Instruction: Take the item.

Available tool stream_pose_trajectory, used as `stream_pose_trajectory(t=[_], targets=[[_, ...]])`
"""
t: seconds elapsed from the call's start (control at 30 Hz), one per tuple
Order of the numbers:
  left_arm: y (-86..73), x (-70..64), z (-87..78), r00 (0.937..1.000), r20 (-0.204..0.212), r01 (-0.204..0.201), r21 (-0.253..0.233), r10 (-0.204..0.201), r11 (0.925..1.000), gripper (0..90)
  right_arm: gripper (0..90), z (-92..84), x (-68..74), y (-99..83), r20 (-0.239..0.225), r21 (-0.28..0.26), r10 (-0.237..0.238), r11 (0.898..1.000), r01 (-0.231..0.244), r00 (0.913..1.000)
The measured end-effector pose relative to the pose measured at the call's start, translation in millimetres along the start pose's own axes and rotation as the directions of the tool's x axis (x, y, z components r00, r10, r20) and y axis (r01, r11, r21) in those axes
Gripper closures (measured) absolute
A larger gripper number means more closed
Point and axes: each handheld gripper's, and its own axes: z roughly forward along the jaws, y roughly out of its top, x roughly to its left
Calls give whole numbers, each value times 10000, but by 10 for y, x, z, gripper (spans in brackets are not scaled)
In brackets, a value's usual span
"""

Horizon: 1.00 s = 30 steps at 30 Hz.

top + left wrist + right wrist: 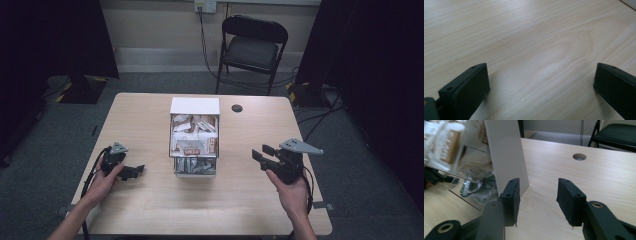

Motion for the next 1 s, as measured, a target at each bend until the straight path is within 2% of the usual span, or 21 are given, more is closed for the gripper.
stream_pose_trajectory(t=[0.1,0.2,0.43,0.53,0.6,0.77,0.9,1.0], targets=[[0,0,0,10000,1,2,-1,-2,10000,0,568,-7,46,103,-226,-43,-141,9999,140,9996],[0,0,0,10000,0,2,-2,-2,10000,0,621,-31,80,161,-182,-187,-116,9998,113,9998],[0,0,0,10000,0,1,-1,-1,10000,0,641,-39,134,275,-551,-232,-46,9997,33,9985],[0,0,0,10000,0,0,-1,0,10000,0,621,-42,180,345,-820,-461,-2,9989,-36,9966],[0,0,0,10000,2,0,0,0,10000,0,605,-49,223,409,-1215,-852,39,9963,-143,9926],[0,0,0,10000,0,-1,0,1,10000,0,604,-46,279,493,-1583,-1031,-40,9946,-125,9874],[0,0,0,10000,1,-1,0,1,10000,0,599,-11,352,566,-2069,-1141,-129,9934,-110,9783],[0,0,0,10000,2,-1,1,1,10000,0,588,9,397,603,-2064,-1235,-219,9923,-38,9782]])
